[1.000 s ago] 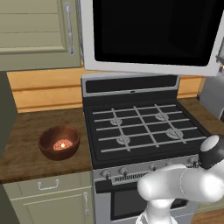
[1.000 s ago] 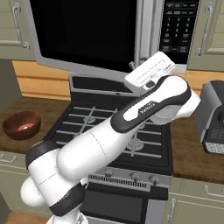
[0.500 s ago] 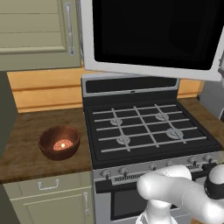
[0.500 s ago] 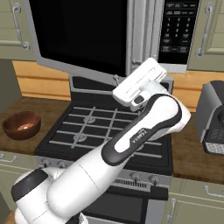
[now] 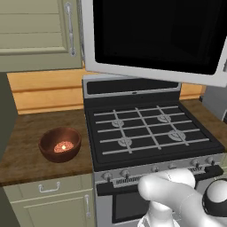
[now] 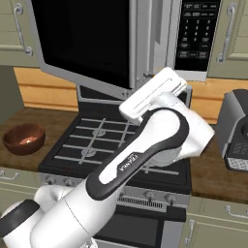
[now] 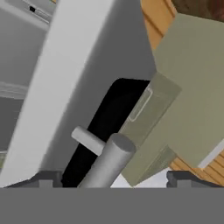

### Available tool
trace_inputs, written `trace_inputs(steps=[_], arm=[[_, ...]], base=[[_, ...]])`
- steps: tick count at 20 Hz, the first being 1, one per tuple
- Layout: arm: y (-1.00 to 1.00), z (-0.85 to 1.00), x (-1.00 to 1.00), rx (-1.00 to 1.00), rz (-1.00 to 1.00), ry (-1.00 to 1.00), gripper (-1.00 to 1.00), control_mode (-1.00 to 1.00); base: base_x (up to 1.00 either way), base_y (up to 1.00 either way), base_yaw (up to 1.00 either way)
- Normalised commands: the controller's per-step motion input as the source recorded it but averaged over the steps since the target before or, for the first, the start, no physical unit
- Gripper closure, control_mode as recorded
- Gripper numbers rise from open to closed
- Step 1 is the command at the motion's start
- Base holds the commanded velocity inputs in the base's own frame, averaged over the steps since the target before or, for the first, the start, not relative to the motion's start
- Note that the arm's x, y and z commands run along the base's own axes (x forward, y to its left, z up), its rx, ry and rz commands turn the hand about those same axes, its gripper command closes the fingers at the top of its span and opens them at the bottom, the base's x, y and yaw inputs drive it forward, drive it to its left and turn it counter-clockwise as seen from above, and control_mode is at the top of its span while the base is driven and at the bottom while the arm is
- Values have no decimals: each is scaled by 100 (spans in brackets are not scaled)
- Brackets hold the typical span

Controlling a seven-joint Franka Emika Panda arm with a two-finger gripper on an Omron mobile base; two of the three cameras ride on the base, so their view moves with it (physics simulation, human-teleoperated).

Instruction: Open the microwave, place the bowl with waffle inside the microwave, then close the microwave door and turn it on.

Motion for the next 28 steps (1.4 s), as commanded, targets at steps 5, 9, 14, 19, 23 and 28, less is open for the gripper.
trace_inputs(steps=[5,9,14,19,23,28], arm=[[-77,-50,-2,-14,-60,18,-100,-100],[-49,-63,45,-2,-30,10,-100,-100],[-11,-92,99,-1,1,4,-100,-100],[-23,9,64,13,29,-9,-100,-100],[-22,9,60,5,45,-24,-100,-100],[-2,27,-4,0,46,-47,-100,-100]], base=[[0,0,0],[0,0,0],[0,0,0],[0,0,0],[0,0,0],[0,0,0]])
